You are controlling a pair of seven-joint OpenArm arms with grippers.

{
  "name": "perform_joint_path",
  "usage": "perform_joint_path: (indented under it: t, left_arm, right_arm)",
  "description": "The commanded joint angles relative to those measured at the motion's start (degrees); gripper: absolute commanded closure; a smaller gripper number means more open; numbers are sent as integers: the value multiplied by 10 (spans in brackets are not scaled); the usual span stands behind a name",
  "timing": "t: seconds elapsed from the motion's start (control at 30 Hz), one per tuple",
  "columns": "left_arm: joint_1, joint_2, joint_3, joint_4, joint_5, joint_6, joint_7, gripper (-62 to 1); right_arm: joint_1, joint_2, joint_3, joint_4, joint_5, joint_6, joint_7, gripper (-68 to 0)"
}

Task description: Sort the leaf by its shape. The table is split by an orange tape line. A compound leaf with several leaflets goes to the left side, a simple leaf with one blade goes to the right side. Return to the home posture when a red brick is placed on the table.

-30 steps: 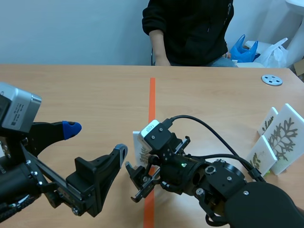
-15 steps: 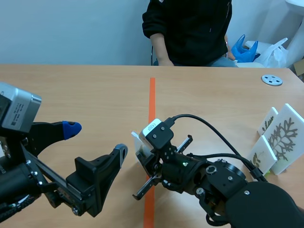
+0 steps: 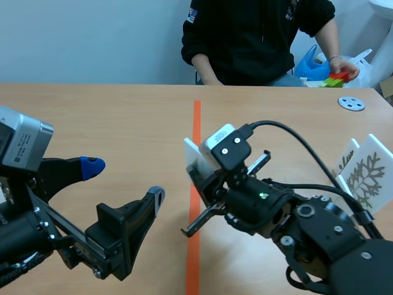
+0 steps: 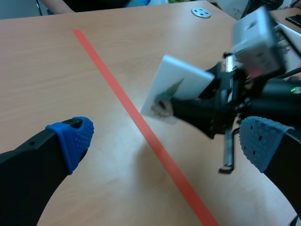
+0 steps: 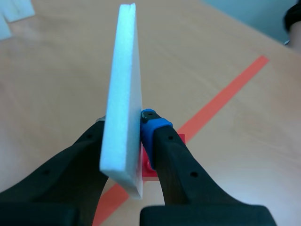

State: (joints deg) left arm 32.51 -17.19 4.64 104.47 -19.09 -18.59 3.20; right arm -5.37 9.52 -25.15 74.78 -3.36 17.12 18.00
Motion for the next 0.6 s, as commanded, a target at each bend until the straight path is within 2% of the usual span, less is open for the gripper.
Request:
perform_joint_path:
  t: [0.0, 0.2, 0.37, 0.57]
  left_arm:
    - [-3, 0, -2, 3, -4, -1, -8, -623]
    - [-3, 0, -2, 3, -4, -1, -8, -623]
    - [-3, 0, -2, 3, -4, -1, -8, -623]
    - [-3, 0, -2, 3, -4, -1, -8, -623]
  right_arm:
    - [-17, 14, 15, 31, 13, 0, 0, -13]
    - [-101, 42, 74, 143, 57, 3, -26, -13]
    - [-171, 49, 133, 219, 92, 7, -49, -13]
    - [-246, 49, 210, 280, 152, 42, -78, -13]
